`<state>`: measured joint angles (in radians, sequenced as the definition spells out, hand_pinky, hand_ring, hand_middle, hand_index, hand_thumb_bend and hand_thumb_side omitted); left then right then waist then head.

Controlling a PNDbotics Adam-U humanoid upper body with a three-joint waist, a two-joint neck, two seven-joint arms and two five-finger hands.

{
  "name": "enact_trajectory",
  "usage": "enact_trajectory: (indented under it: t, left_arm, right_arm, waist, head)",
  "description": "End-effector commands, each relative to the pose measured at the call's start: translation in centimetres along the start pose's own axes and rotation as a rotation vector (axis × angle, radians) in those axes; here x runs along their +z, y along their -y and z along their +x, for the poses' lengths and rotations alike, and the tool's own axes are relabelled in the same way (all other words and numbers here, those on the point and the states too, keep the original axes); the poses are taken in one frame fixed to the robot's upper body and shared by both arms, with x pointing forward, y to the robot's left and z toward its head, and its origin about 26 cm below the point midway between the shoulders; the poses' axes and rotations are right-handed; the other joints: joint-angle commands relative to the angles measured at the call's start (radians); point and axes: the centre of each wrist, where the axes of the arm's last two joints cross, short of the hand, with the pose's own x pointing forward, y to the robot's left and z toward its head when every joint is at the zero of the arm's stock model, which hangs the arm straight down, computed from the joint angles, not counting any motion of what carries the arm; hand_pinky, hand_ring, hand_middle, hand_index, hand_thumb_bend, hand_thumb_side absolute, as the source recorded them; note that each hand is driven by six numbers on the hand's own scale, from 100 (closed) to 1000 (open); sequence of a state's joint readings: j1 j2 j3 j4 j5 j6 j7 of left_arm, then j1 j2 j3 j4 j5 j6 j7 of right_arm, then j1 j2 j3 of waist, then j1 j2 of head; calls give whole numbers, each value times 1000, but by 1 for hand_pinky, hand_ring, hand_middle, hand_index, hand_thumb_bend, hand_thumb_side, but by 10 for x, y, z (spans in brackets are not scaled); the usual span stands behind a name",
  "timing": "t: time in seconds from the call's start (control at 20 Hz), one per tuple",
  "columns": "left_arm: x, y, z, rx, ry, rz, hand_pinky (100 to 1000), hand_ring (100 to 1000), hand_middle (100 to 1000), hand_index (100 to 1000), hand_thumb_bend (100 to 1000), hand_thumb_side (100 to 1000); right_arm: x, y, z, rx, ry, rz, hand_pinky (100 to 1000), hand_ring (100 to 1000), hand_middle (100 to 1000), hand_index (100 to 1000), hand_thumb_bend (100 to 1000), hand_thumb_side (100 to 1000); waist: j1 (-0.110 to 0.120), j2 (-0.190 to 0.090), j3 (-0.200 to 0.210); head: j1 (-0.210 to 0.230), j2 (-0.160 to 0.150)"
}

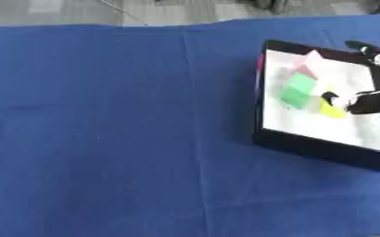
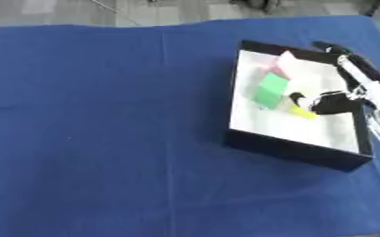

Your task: Pick up the objects with one hand, pass them to the other hand, and then place them into the box on the other side of the table.

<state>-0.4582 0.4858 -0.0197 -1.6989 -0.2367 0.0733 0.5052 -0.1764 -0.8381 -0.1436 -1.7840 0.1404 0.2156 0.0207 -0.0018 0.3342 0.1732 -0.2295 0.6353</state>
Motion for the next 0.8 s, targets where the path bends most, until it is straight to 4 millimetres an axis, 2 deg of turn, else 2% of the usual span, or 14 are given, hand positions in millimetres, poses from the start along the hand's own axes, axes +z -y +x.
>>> enact_trajectory:
  t: [0.05,0.1,0.15,0.3,0.4,0.6,0.8]
  left_arm:
    - [-9,-12,5,-14,29,27,882,802,788,908,102,785]
    - [-9,-13,5,-9,26,36,879,798,786,907,102,787]
    - [-10,-13,5,-3,22,45,874,791,784,908,100,790]
    - [-11,-15,4,41,-12,66,866,782,790,918,100,805]
    - [-11,-18,2,84,-42,77,867,781,800,931,100,819]
    - [-7,-23,-6,179,-101,80,870,782,823,970,100,850]
    - [-5,-26,-14,290,-138,72,908,794,830,977,100,848]
  right_arm:
    - [0,10,15,-129,57,-87,963,1000,1000,985,100,389]
    - [3,9,22,-246,106,-115,961,1000,1000,985,100,580]
    - [5,6,29,-368,160,-133,970,1000,1000,1000,100,615]
    - [13,-3,44,-708,325,-108,992,1000,1000,1000,100,642]
    - [16,-7,48,-843,399,-71,1000,1000,1000,1000,100,654]
    - [20,-11,45,-896,489,-52,1000,1000,1000,1000,100,615]
    - [23,-16,42,-898,508,-128,993,1000,1000,1000,100,599]
  waist:
    - [-1,-17,1]
    - [-2,-16,2]
    - [-2,-16,3]
    - [-3,-15,8]
    - [-4,-14,11]
    - [-9,-12,19]
    - [-18,-12,31]
  head:
    - [10,-12]
    - [15,-12]
    - [21,-12]
    - [46,-14]
    - [68,-15]
    - [126,-12]
    - [155,-8]
